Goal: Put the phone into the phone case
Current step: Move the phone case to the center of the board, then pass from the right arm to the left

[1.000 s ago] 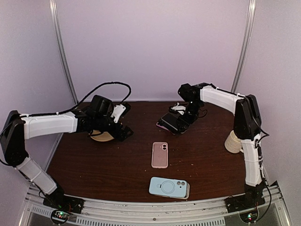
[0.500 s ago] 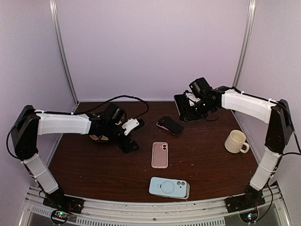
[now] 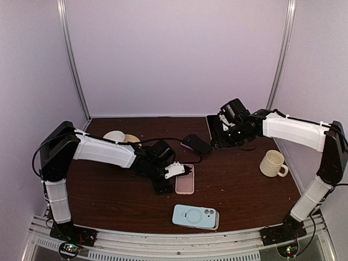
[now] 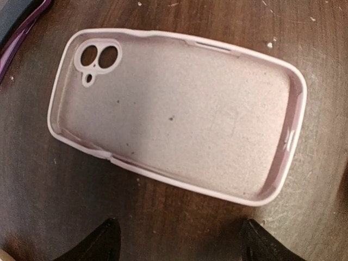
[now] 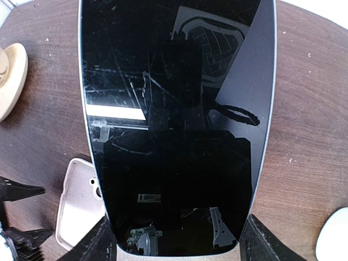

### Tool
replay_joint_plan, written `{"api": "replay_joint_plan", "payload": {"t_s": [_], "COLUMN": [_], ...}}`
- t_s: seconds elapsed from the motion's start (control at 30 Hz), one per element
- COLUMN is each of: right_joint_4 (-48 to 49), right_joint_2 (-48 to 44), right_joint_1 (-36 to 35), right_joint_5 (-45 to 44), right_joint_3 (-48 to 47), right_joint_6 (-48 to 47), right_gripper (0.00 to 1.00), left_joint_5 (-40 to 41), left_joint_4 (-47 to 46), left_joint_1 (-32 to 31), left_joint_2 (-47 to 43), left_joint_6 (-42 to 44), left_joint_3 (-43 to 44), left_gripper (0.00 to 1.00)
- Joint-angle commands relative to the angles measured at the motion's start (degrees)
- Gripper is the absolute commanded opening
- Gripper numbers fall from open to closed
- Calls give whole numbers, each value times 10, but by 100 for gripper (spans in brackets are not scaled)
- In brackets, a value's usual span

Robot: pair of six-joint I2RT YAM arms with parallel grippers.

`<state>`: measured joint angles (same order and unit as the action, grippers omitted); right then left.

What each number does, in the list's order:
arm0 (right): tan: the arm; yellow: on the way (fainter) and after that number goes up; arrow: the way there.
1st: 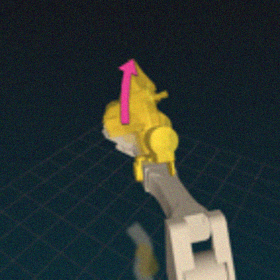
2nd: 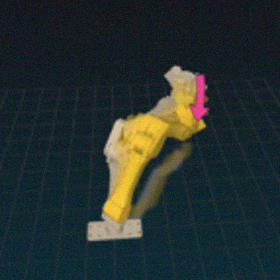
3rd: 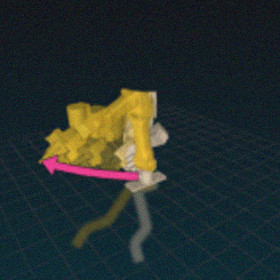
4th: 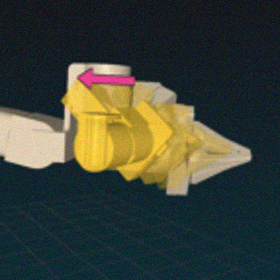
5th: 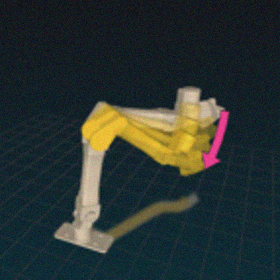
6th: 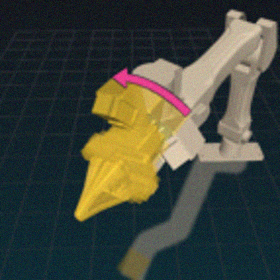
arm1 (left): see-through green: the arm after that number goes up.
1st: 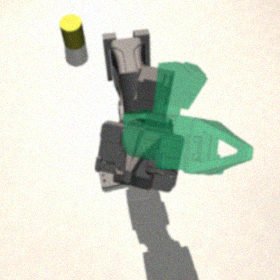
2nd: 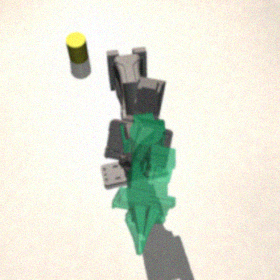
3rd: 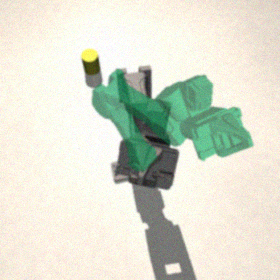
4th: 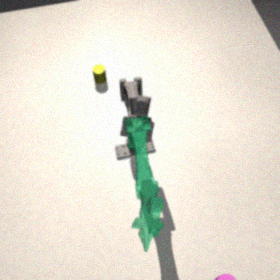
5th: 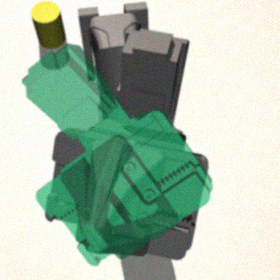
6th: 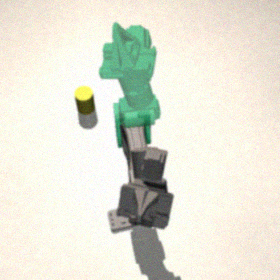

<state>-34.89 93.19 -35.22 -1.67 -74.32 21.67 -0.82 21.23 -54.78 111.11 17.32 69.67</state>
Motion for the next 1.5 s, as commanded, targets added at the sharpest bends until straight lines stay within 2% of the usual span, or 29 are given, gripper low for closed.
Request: {"api": "replay_joint_plan", "payload": {"t_s": [0.0, 0.13, 0.23, 0.43, 0.57, 0.67, 0.77, 0.9, 1.0, 1.13, 1.2, 1.27, 1.37, 1.47], "right_joint_4": [30, 24, 20, 7, 20, 57, 108, 161, 202, 259, 273, 284, 290, 289], "right_joint_2": [-48, -67, -80, -98, -116, -139, -160, -181, -192, -191, -186, -181, -179, -177], "right_joint_1": [0, 0, 0, 0, 0, -5, -27, -64, -86, -116, -132, -140, -146, -151], "right_joint_5": [-26, -34, -37, -39, -22, 3, 6, -33, -61, -79, -85, -89, -90, -90], "right_joint_3": [20, 33, 40, 41, 47, 58, 77, 97, 113, 131, 134, 136, 135, 134], "right_joint_6": [11, 9, 5, -9, -34, -50, -78, -113, -117, -120, -123, -126, -130, -138], "right_gripper": [0, 0, 0, 0, 0, 0, 0, 0, 0, 0, 0, 0, 0, 0], "left_joint_5": [26, 20, 14, -1, -24, -59, -136, -230, -229, -234, -210, -176, -149, -143], "left_joint_4": [13, 16, 17, 8, -26, -48, -69, -108, -113, -168, -205, -238, -246, -251], "left_joint_1": [-10, -25, -36, -39, -38, -28, -2, 50, 60, 60, 60, 60, 60, 60], "left_joint_2": [27, 49, 66, 76, 33, -28, -90, -144, -164, -170, -166, -160, -144, -131], "left_joint_6": [17, 20, 20, -9, -29, -55, -112, -254, -323, -401, -438, -468, -494, -509], "left_joint_3": [40, 55, 75, 107, 92, 74, 67, 91, 134, 159, 159, 158, 164, 170], "left_gripper": [78, 76, 71, 70, 69, 74, 82, 91, 97, 98, 95, 89, 77, 71]}}
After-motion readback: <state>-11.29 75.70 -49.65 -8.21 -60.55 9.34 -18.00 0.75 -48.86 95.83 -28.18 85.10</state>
